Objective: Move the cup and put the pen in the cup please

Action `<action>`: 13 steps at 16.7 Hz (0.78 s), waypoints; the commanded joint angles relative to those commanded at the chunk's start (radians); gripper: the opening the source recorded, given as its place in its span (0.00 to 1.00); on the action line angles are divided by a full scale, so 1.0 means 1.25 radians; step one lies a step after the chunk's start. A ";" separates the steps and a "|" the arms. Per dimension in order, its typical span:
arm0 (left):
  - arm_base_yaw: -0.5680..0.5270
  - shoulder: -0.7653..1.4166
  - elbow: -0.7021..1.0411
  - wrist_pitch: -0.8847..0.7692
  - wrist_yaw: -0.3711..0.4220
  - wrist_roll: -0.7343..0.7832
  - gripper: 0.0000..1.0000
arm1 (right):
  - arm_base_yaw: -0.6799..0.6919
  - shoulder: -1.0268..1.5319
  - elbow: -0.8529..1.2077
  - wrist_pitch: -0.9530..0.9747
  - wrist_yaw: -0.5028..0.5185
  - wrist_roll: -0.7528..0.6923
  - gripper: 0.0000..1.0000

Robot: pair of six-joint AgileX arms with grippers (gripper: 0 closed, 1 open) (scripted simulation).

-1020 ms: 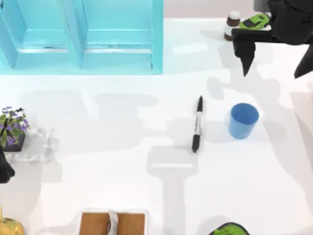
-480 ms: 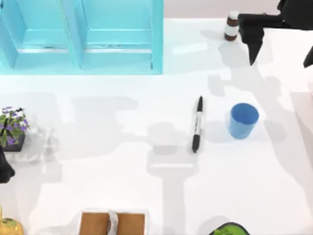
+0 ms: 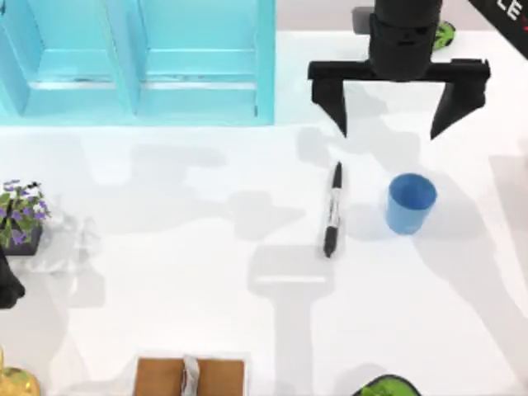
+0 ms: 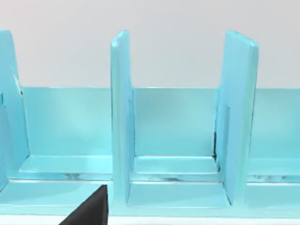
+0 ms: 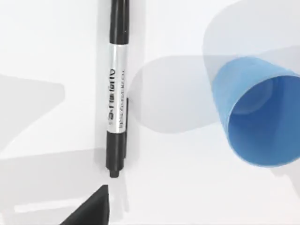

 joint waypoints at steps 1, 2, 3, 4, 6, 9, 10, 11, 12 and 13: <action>0.000 0.000 0.000 0.000 0.000 0.000 1.00 | 0.022 0.054 0.054 -0.015 0.012 0.035 1.00; 0.000 0.000 0.000 0.000 0.000 0.000 1.00 | 0.043 0.104 0.104 -0.028 0.024 0.069 1.00; 0.000 0.000 0.000 0.000 0.000 0.000 1.00 | 0.063 0.147 0.149 -0.040 0.035 0.101 1.00; 0.000 0.000 0.000 0.000 0.000 0.000 1.00 | 0.081 0.182 0.185 -0.049 0.046 0.129 1.00; 0.000 0.000 0.000 0.000 0.000 0.000 1.00 | 0.107 0.229 0.233 -0.062 0.061 0.169 1.00; 0.000 0.000 0.000 0.000 0.000 0.000 1.00 | 0.116 0.243 0.247 -0.065 0.066 0.182 1.00; 0.000 0.000 0.000 0.000 0.000 0.000 1.00 | 0.116 0.243 0.247 -0.065 0.066 0.182 1.00; 0.000 0.000 0.000 0.000 0.000 0.000 1.00 | 0.112 0.245 0.244 -0.064 0.064 0.181 1.00; 0.000 0.000 0.000 0.000 0.000 0.000 1.00 | 0.112 0.244 0.242 -0.062 0.064 0.181 1.00; 0.000 0.000 0.000 0.000 0.000 0.000 1.00 | 0.112 0.242 0.232 -0.053 0.065 0.180 1.00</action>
